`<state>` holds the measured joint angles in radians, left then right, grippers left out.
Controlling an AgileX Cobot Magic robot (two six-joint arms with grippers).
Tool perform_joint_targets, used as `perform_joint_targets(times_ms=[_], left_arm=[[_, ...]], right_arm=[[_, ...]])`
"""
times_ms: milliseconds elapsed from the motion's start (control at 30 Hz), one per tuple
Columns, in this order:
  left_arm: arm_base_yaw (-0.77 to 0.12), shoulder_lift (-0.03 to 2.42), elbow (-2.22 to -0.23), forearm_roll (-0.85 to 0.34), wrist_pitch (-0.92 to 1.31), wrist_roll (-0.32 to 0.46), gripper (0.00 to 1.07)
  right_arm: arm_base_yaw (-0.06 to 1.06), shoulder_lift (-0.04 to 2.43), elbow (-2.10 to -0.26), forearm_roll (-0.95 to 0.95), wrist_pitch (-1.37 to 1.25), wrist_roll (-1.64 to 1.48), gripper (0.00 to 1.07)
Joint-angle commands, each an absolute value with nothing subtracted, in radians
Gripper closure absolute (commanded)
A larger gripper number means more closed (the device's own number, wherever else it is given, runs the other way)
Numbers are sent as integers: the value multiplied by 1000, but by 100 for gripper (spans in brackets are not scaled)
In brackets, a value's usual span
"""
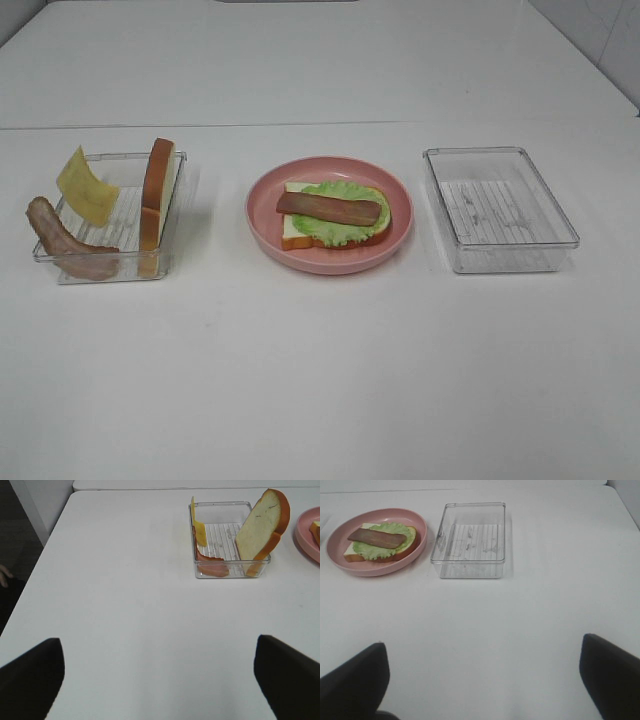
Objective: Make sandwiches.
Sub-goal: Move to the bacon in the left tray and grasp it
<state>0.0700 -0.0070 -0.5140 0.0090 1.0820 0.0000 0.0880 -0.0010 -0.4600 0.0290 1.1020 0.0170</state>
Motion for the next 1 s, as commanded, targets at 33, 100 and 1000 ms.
perform_joint_targets(times_ms=[33, 100, 1000], left_arm=[[74, -24, -515, 9, 1075, 0, 9], [74, -23, -515, 9, 1075, 0, 9], [74, -6, -515, 16, 1075, 0, 9]], right_arm=[[87, -28, -454, 25, 1101, 0, 11], [87, -30, -452, 25, 1101, 0, 11], [19, -29, -452, 27, 1100, 7, 11]])
